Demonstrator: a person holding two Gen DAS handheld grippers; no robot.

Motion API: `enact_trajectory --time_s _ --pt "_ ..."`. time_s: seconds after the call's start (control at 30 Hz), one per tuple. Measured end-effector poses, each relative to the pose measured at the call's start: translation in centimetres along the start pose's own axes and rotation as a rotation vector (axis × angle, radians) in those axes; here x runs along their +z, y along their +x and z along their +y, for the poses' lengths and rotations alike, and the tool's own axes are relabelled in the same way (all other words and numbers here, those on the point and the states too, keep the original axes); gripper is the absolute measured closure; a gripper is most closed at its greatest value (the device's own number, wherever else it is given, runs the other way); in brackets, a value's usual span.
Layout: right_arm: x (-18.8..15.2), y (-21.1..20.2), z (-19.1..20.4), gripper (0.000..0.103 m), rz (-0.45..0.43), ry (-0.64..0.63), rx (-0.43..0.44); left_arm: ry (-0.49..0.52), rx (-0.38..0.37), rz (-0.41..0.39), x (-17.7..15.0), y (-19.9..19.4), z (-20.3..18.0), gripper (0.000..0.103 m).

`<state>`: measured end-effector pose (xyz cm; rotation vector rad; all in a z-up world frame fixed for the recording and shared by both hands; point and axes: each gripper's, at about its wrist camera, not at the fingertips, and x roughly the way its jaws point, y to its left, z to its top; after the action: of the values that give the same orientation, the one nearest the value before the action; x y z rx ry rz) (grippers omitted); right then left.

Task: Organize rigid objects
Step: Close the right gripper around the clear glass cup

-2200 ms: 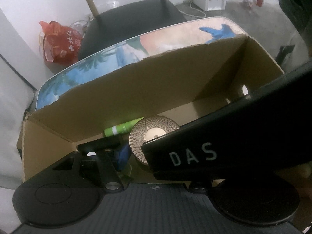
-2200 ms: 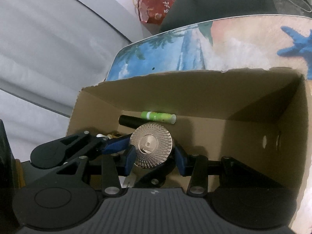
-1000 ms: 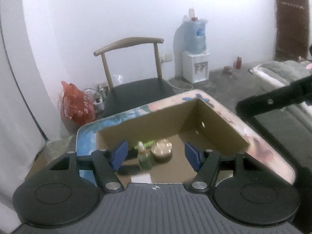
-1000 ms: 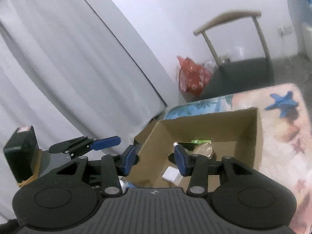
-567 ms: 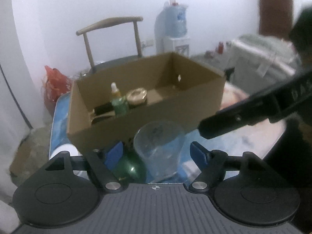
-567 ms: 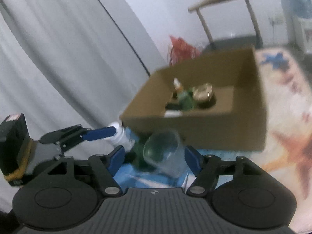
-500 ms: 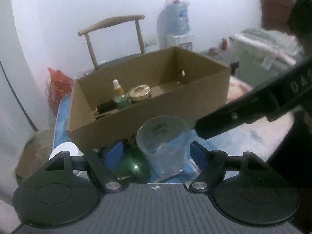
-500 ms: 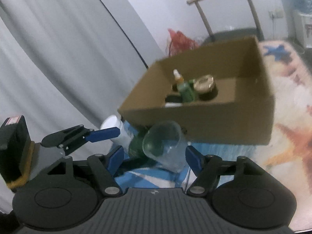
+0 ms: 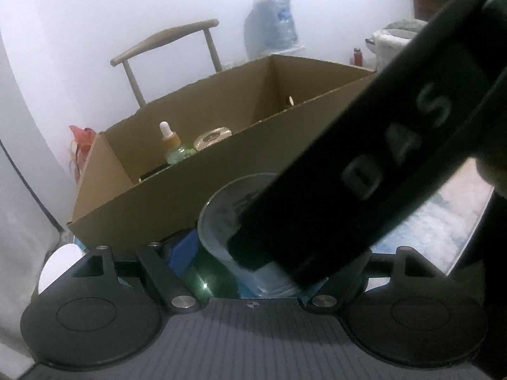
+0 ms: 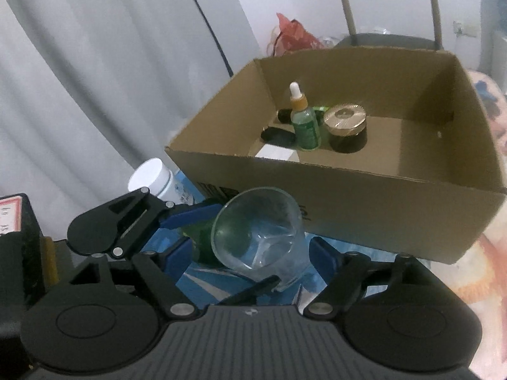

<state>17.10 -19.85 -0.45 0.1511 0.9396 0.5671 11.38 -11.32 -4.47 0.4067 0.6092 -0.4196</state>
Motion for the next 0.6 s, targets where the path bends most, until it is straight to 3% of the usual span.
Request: enact_trajectory --time_s 0.3,0.6 --pt "0.4 2.3 0.6 0.020 0.046 -0.064 -0.022 -0.007 -0.001 -0.010 -0.2 1.0 0.4 0.025" --pt "0.6 3.1 0.1 0.021 0.039 -0.049 -0.019 0.002 0.013 -0.038 -0.6 1.3 0.6 0.024"
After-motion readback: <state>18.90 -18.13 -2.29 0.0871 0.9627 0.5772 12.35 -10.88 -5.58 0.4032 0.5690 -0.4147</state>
